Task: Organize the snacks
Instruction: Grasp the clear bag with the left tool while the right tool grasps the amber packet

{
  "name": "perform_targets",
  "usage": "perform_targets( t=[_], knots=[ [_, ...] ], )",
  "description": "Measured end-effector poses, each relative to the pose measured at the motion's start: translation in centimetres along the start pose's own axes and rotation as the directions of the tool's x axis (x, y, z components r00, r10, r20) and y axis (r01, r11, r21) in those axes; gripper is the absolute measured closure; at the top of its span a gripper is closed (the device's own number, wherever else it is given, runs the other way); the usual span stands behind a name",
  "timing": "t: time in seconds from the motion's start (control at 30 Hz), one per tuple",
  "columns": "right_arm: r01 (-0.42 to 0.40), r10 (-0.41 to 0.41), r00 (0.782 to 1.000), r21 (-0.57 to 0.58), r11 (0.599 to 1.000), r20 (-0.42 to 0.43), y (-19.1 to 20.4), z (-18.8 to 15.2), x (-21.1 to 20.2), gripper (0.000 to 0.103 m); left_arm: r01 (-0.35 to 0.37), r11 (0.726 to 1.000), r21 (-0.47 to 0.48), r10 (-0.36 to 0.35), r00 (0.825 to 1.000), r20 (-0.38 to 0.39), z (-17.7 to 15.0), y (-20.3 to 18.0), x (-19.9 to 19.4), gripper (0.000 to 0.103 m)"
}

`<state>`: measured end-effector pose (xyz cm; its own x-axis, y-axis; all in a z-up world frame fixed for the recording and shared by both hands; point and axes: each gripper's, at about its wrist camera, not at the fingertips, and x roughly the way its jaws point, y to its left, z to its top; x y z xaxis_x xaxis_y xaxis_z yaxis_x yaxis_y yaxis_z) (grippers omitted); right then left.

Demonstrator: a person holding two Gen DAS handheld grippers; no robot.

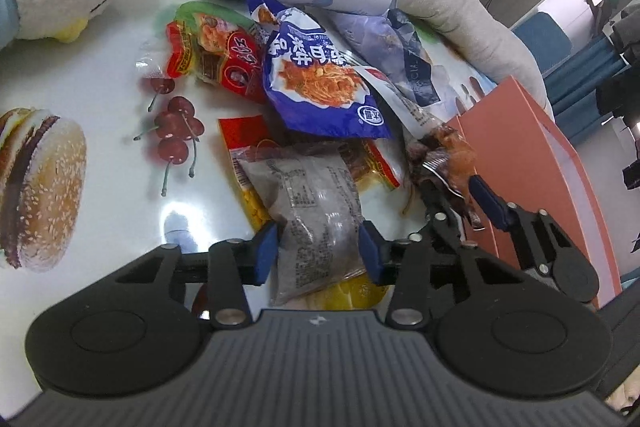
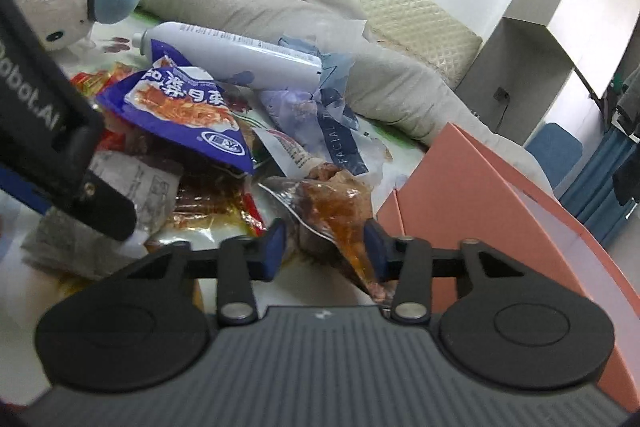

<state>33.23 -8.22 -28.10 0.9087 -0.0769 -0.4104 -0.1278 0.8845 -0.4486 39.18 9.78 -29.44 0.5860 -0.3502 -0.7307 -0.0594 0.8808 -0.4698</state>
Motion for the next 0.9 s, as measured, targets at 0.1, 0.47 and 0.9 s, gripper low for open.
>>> perform_targets(
  t=[0.1,0.47,0.9],
  knots=[
    [-0.01,0.01,1.0,-0.01,1.0,0.007,-0.1,0.2,-0.4,0.078,0.011,1.0,-0.011,-0.011,1.0,0.006,-0.2,0.1,-0.5,0.065],
    [-0.063,0.063,0.998,-0.035,0.997,0.011,-0.5,0.1,-5.6,0.087,0.002,1.0,-0.029,-0.001,1.0,0.027,-3.1,0.4,-3.9,0.071],
    [-0.151,0.151,0.988,-0.089,0.985,0.0,-0.6,-3.7,-16.0,0.087,-0.058,0.997,-0.049,0.059,0.998,0.035,-11.1,-0.3,-11.2,0.071]
  ],
)
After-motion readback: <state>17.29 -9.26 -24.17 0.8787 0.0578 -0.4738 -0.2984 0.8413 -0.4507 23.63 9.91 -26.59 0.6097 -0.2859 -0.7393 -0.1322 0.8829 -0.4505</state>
